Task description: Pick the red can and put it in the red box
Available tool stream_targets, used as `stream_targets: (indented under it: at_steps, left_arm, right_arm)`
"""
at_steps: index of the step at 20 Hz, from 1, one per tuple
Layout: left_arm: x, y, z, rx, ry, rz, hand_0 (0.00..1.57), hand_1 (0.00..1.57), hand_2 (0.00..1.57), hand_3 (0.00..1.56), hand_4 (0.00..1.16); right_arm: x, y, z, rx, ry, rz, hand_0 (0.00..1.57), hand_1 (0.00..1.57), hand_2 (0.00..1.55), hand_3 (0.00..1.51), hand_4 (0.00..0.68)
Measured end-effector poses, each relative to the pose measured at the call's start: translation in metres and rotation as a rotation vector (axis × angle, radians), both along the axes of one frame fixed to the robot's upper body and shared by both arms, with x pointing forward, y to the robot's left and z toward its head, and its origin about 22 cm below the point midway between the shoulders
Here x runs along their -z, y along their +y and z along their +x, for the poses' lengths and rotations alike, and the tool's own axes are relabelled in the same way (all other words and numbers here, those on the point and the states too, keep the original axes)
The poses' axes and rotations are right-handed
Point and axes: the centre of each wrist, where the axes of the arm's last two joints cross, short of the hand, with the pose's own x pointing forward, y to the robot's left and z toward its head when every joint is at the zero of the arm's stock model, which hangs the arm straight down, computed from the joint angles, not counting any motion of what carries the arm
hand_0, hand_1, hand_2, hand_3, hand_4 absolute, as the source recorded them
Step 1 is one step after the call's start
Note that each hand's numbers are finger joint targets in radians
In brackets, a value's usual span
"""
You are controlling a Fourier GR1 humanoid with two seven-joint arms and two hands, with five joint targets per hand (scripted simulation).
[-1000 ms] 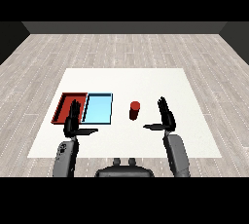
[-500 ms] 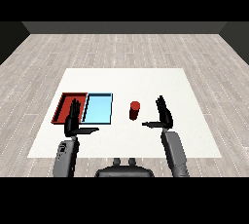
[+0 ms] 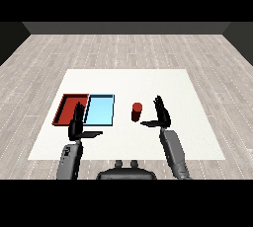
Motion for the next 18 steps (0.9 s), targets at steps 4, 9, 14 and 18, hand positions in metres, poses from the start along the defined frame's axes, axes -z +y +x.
stream_targets:
  at_steps: [4, 9, 14, 18]
  left_arm:
    - [-0.005, 0.008, 0.003, 0.0, 0.002, -0.009, 0.0, 0.0, 0.0, 0.0, 0.0]
    - [-0.002, 0.006, 0.007, 0.006, -0.009, -0.022, 0.0, 0.0, 0.0, 0.0, 0.0]
    - [-0.01, 0.01, 0.008, 0.015, -0.006, -0.032, 0.0, 0.0, 0.0, 0.0, 0.0]
    - [-0.004, 0.011, 0.007, 0.013, -0.009, -0.032, 0.0, 0.0, 0.0, 0.0, 0.0]
  right_arm:
    - [0.002, 0.005, 0.012, -0.003, 0.025, 0.028, 0.0, 0.0, 0.0, 0.0, 0.0]
    - [0.019, 0.023, 0.026, -0.006, 0.047, 0.054, 0.0, 0.0, 0.0, 0.0, 0.0]
    - [0.029, 0.026, 0.025, -0.009, 0.064, 0.077, 0.0, 0.0, 0.0, 0.0, 0.0]
    - [0.034, 0.03, 0.031, -0.012, 0.063, 0.099, 0.0, 0.0, 0.0, 0.0, 0.0]
